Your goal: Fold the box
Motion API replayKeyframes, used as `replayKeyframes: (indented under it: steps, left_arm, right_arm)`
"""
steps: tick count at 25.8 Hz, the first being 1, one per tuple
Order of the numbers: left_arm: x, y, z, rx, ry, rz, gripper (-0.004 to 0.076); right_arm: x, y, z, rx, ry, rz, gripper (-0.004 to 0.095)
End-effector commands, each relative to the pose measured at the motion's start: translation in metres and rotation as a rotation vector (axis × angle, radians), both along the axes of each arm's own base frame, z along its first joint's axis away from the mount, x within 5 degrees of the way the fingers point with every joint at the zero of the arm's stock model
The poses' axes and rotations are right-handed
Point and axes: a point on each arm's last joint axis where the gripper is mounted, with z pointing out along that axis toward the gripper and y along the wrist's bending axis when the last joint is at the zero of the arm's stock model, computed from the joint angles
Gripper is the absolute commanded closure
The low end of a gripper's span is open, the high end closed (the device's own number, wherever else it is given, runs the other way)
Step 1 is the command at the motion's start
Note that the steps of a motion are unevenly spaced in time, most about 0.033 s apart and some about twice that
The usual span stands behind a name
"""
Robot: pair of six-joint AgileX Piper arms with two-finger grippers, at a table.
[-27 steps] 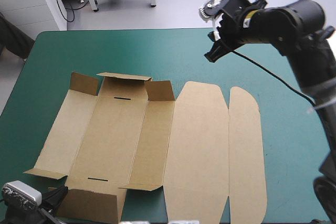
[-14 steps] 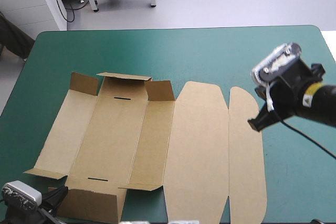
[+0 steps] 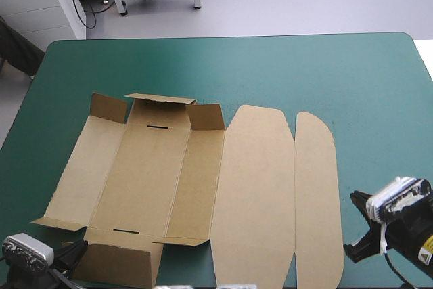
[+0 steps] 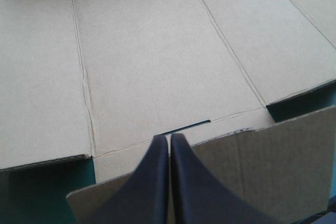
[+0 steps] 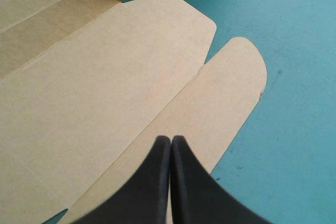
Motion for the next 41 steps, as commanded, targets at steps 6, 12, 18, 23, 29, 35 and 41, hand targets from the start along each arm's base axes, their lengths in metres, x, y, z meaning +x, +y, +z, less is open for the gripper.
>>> replayKeyframes:
  steps: [6,12,18,23,29,35,41]
  left_arm:
    - [0.000,0.000,0.011,-0.037,-0.082,-0.005,0.0731]
    - [-0.002,-0.005,0.011,-0.078,-0.062,-0.048,0.0617]
    - [-0.005,-0.009,0.013,-0.111,-0.057,-0.095,0.0108]
    - [-0.004,-0.006,0.020,-0.113,-0.108,-0.069,0.0198]
    - [0.011,0.006,0.054,0.003,-0.145,0.087,0.0222]
    - [0.045,-0.002,0.090,0.110,-0.090,0.149,0.0252]
    - [0.087,-0.018,0.115,0.248,-0.020,0.153,0.0315]
  right_arm:
    - [-0.022,-0.008,-0.038,0.109,-0.093,0.002,0.0924]
    - [-0.032,-0.011,-0.046,0.160,-0.117,0.013,0.0924]
    - [-0.032,-0.010,-0.047,0.163,-0.109,0.016,0.0924]
    - [-0.032,-0.010,-0.047,0.164,-0.106,0.017,0.0924]
    - [-0.032,-0.010,-0.047,0.165,-0.103,0.018,0.0924]
    - [-0.032,-0.010,-0.047,0.163,-0.104,0.019,0.0924]
    - [-0.033,-0.010,-0.048,0.158,-0.100,0.023,0.0925]
